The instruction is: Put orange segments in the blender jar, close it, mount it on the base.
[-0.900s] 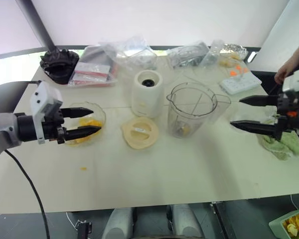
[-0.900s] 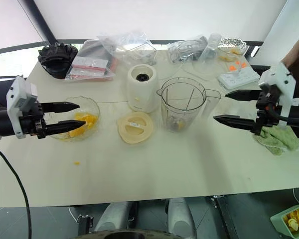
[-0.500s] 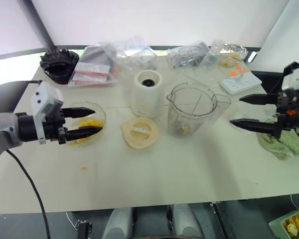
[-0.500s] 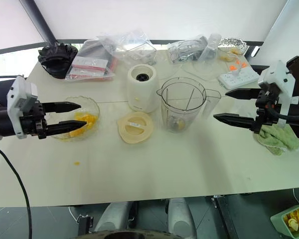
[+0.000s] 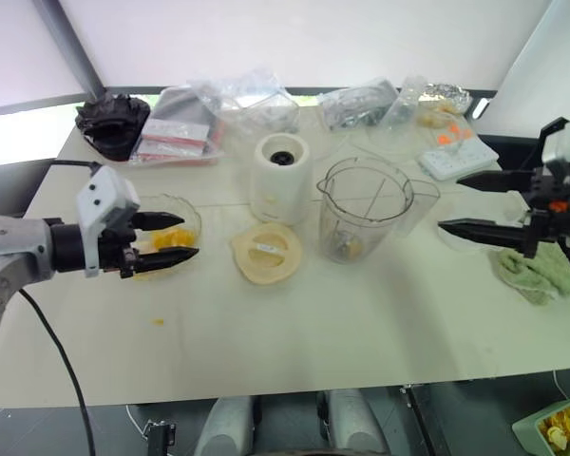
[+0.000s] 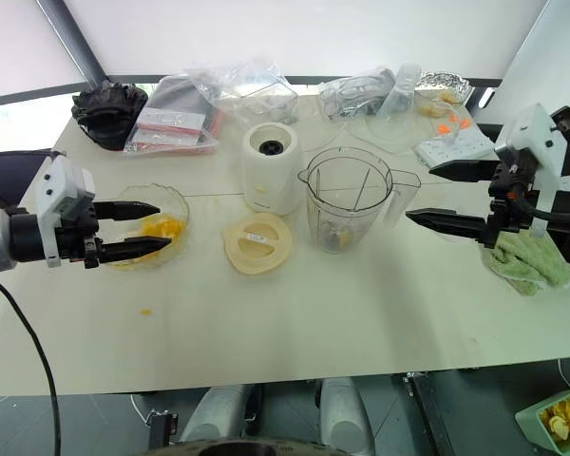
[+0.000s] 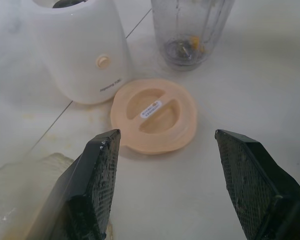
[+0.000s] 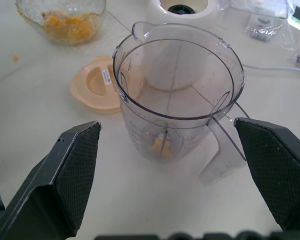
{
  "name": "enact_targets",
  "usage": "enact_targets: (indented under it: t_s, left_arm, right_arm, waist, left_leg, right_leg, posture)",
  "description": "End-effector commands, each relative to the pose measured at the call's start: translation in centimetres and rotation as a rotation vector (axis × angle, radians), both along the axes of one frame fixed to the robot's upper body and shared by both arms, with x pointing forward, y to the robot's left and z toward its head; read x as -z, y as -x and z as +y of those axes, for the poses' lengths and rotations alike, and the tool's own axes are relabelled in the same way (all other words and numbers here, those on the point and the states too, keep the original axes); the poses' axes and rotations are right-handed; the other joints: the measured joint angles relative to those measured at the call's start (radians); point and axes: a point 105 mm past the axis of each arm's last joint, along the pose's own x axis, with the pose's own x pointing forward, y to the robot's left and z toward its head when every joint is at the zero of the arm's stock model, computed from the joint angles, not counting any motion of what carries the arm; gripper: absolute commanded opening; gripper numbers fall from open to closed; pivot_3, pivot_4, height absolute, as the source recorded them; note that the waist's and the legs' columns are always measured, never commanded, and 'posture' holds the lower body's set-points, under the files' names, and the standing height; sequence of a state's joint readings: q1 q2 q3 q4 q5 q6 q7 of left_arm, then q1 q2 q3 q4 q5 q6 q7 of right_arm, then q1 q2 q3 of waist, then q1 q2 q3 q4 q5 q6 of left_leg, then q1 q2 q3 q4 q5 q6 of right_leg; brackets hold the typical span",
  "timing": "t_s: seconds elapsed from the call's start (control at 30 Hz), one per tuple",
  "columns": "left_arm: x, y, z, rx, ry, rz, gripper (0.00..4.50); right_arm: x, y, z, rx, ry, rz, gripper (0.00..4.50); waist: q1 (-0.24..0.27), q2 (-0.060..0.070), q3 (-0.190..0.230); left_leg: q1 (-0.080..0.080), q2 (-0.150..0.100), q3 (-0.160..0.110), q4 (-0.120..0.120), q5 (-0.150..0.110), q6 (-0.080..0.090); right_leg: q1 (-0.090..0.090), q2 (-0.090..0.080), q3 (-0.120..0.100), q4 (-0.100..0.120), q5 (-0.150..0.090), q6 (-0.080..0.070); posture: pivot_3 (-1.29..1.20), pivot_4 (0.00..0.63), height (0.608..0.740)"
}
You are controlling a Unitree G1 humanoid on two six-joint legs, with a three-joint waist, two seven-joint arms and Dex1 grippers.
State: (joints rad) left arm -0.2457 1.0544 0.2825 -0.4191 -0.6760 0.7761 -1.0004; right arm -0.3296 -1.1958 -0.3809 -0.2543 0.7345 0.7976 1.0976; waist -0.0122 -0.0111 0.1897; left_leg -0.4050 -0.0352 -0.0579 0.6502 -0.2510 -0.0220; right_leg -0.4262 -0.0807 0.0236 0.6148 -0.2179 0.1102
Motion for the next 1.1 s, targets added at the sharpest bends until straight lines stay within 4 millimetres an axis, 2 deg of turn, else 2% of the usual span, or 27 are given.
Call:
enact_targets:
  t_s: [0.03, 0.13, 0.23, 0.37, 0.47, 0.77, 0.9, 1.1]
  left_arm:
    - [-1.0, -0.9, 0.5, -0.028, -0.031, -0.057, 3.14]
    - [-1.2, -2.8, 1.5, -0.107, -0.027, -0.065, 3.14]
    - [-0.2, -4.5, 2.5, -0.187, -0.066, -0.029, 3.14]
    - [1.4, -7.6, 4.4, -0.388, -0.089, 0.067, 3.14]
    - [2.2, -8.2, 4.7, -0.404, -0.147, 0.139, 3.14]
    - [6.3, -10.8, 8.4, -0.51, -0.369, 0.26, 3.14]
    - [6.9, -11.5, 8.8, -0.501, -0.389, 0.272, 3.14]
    - [7.8, -12.7, 7.8, -0.473, -0.36, 0.284, 3.14]
  right_arm:
    - [-1.2, 0.3, 0.9, -0.032, -0.002, -0.052, 4.45]
    - [-1.0, 0.2, 1.3, -0.038, -0.008, -0.055, 4.45]
    - [-0.9, 0.1, 1.6, -0.043, -0.013, -0.058, 4.45]
    - [-1.0, 0.0, 2.3, -0.062, -0.018, -0.056, 4.45]
    - [-1.0, 0.0, 2.6, -0.071, -0.009, -0.048, 4.45]
    - [-1.0, -0.2, 4.1, -0.114, -0.007, -0.027, 4.45]
    - [-1.5, -0.2, 4.4, -0.12, -0.007, -0.033, 4.45]
    - [-1.7, -0.1, 4.6, -0.114, -0.007, -0.035, 4.45]
  waist:
    - [0.001, 0.0, 0.0]
    - [0.001, 0.0, 0.0]
    - [0.0, 0.0, 0.0]
    - [0.0, -0.001, 0.0]
    - [-0.001, -0.001, 0.001]
    - [-0.001, -0.001, 0.001]
    - [0.002, -0.001, 0.001]
    - [0.002, -0.001, 0.001]
  left_leg:
    - [0.0, 0.0, 0.0, 0.0, 0.0, 0.0]
    - [0.0, 0.0, 0.0, 0.001, 0.0, 0.0]
    - [0.0, -0.001, 0.0, 0.001, 0.0, 0.0]
    - [0.0, -0.002, 0.0, 0.002, 0.0, 0.0]
    - [0.0, -0.002, -0.001, 0.002, 0.0, 0.0]
    - [-0.001, -0.003, 0.0, 0.002, 0.0, 0.0]
    - [-0.002, -0.002, -0.001, 0.004, 0.0, 0.0]
    - [-0.003, -0.002, -0.002, 0.004, 0.0, 0.0]
  right_leg:
    - [0.0, 0.0, 0.0, 0.0, 0.0, 0.0]
    - [0.0, 0.0, 0.0, 0.001, 0.0, 0.0]
    - [0.0, 0.0, 0.0, 0.001, 0.0, 0.0]
    - [0.0, 0.0, 0.0, 0.003, 0.002, 0.004]
    - [-0.001, 0.001, -0.001, 0.004, 0.002, 0.005]
    - [-0.002, 0.001, 0.0, 0.005, 0.002, 0.005]
    - [-0.002, 0.0, -0.001, 0.005, 0.002, 0.005]
    - [-0.002, 0.0, -0.001, 0.005, 0.003, 0.005]
  posture:
    - [0.0, 0.15, 0.74]
    - [0.0, 0.15, 0.74]
    - [0.0, 0.15, 0.74]
    - [0.0, 0.15, 0.74]
    - [0.0, 0.15, 0.74]
    - [0.0, 0.15, 0.74]
    - [0.0, 0.15, 0.74]
    - [0.0, 0.15, 0.74]
